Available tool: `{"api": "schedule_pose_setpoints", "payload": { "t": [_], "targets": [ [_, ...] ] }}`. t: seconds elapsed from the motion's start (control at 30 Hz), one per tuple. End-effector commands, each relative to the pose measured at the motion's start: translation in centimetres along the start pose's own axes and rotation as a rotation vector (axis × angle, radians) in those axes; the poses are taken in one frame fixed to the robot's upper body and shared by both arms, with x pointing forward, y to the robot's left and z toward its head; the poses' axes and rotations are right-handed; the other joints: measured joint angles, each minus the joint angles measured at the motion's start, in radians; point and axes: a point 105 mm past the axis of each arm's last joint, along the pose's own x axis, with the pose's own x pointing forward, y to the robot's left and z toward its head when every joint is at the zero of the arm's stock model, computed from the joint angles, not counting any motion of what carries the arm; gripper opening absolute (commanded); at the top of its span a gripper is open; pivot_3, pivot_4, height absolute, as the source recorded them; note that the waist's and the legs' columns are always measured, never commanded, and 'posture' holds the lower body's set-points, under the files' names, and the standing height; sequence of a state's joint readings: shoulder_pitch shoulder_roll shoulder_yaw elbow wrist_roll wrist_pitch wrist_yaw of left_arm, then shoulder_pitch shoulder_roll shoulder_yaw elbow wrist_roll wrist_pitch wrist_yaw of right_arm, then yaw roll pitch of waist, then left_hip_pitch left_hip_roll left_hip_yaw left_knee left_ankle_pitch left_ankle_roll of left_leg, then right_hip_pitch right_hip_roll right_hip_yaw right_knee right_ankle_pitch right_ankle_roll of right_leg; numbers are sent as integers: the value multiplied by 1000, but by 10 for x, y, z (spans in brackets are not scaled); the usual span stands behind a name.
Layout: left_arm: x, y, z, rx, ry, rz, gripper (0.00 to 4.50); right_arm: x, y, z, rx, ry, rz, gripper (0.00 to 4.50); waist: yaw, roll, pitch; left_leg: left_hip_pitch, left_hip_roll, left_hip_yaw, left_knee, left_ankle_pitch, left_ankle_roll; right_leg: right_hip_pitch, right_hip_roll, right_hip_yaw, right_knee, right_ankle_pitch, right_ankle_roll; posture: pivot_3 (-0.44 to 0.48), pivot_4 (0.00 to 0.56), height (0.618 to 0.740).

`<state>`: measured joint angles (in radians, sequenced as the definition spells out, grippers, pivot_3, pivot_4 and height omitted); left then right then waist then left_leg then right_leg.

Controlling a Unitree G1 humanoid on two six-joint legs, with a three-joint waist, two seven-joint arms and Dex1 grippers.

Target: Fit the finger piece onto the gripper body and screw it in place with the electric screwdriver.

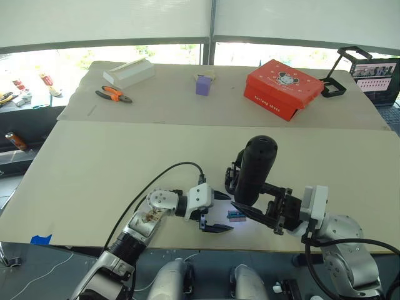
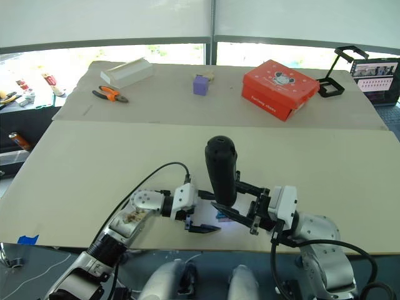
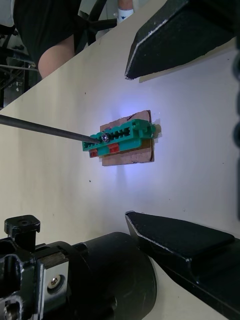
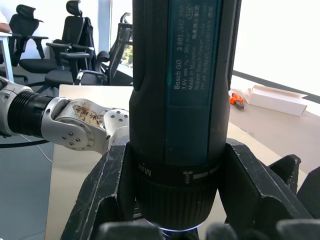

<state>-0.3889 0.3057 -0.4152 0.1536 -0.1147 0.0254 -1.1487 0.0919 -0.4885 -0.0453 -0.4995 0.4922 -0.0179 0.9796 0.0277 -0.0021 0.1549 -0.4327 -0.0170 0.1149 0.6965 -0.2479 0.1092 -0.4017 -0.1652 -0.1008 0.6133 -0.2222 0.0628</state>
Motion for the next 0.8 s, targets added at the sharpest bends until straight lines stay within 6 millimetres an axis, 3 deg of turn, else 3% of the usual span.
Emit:
{"api": "schedule_pose_setpoints", "payload": {
  "t": [0.03, 0.43, 0.8],
  "targets": [
    [7, -10, -9, -29, 21, -36, 4460, -1, -2, 17, -69, -50, 1, 1936, 0, 0, 0, 0, 0, 0, 0, 0, 0, 0, 0, 0, 0, 0, 0, 0, 150, 740],
    [7, -9, -10, -32, 20, -31, 4460, 4, -3, 28, -44, -109, -13, 1936, 1, 0, 0, 1, 0, 0, 0, 0, 0, 1, 0, 0, 0, 0, 0, 0, 150, 740],
    [7, -10, -10, -36, 20, -32, 4460, 6, 1, 20, -17, -82, 1, 1936, 1, 0, 0, 1, 0, 0, 0, 0, 0, 1, 0, 0, 0, 0, 0, 0, 150, 740]
  ]
}}
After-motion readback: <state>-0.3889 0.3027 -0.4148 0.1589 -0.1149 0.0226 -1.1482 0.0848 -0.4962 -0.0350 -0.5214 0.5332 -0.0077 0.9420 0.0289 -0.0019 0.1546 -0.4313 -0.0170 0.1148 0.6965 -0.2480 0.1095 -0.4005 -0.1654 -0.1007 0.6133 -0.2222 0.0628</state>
